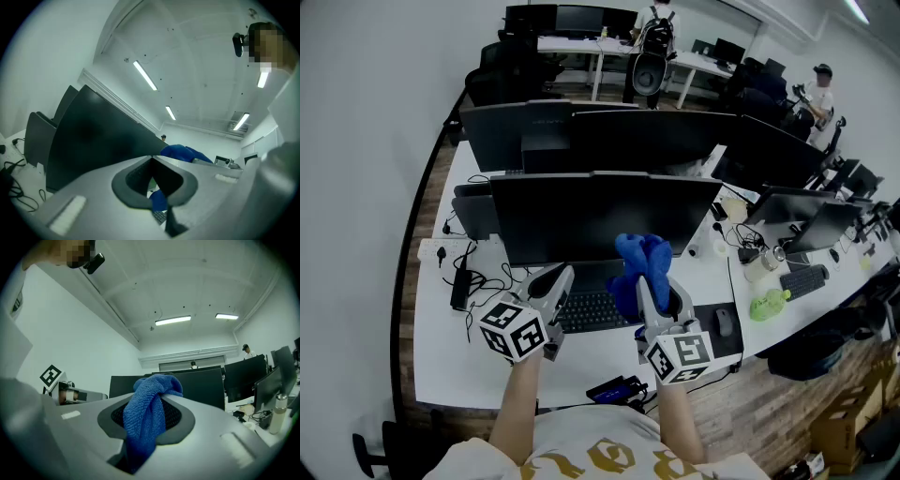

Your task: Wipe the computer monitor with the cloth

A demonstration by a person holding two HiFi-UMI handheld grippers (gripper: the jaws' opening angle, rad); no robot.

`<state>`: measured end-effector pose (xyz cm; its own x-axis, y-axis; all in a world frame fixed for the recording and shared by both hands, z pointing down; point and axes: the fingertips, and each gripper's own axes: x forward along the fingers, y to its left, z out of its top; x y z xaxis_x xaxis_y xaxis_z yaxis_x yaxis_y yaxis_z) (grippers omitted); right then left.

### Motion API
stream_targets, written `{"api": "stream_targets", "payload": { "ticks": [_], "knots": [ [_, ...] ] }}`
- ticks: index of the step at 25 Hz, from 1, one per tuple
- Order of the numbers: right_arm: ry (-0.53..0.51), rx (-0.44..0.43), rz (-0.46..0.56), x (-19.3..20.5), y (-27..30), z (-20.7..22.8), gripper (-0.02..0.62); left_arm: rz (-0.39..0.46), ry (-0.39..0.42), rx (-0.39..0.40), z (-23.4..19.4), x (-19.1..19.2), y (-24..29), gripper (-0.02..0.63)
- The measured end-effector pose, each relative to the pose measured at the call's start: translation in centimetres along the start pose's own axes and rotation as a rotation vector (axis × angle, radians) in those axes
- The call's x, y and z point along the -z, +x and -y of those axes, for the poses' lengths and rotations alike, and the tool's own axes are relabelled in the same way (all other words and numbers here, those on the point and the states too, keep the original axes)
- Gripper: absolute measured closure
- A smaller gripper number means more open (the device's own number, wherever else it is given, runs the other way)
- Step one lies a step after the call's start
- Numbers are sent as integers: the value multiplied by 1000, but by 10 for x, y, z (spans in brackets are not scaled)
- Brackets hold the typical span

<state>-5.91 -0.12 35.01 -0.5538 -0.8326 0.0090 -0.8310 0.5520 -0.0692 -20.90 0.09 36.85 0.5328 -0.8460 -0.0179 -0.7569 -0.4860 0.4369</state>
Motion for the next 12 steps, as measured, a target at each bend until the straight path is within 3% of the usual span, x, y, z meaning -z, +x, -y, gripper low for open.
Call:
{"api": "stream_targets", "payload": {
  "ticks": [12],
  "knots": [
    [-5,23,3,-2,9,-5,482,12,14,3,-16,-8,2,606]
  ]
}}
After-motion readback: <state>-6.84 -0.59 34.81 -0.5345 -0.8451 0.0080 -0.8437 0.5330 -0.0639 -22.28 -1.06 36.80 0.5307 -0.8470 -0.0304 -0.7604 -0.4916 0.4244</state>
